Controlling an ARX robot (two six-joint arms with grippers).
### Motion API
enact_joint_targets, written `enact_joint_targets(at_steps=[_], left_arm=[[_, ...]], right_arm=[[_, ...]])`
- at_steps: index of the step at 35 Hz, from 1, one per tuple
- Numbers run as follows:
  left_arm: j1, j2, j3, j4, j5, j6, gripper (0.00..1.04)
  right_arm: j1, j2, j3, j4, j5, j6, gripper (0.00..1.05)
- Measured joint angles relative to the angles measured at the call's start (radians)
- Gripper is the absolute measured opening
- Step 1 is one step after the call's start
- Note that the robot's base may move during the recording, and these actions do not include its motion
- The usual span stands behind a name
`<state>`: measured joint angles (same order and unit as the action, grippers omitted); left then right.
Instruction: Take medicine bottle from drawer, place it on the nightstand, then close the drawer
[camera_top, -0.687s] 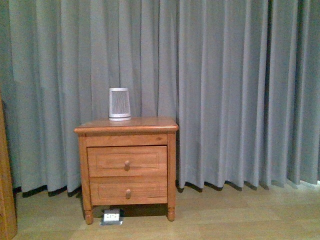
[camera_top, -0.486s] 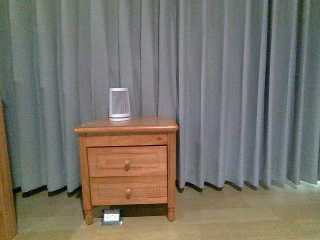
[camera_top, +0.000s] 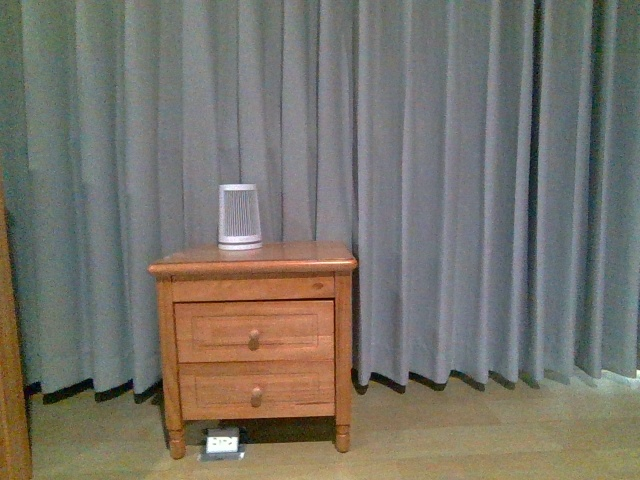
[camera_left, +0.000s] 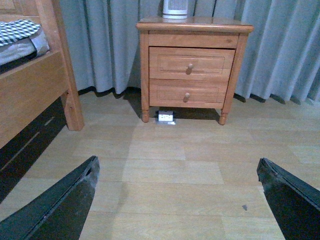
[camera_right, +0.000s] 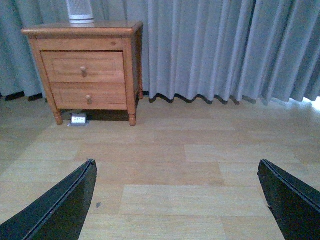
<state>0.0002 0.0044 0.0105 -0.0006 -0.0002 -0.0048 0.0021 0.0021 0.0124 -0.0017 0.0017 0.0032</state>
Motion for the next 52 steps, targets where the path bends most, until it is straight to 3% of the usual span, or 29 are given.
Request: enact_joint_targets(at_steps=[52], left_arm=[[0.0,0.0,0.0,0.0,0.0,0.0,0.98]], right_arm=[[0.0,0.0,0.0,0.0,0.001,0.0,0.98]])
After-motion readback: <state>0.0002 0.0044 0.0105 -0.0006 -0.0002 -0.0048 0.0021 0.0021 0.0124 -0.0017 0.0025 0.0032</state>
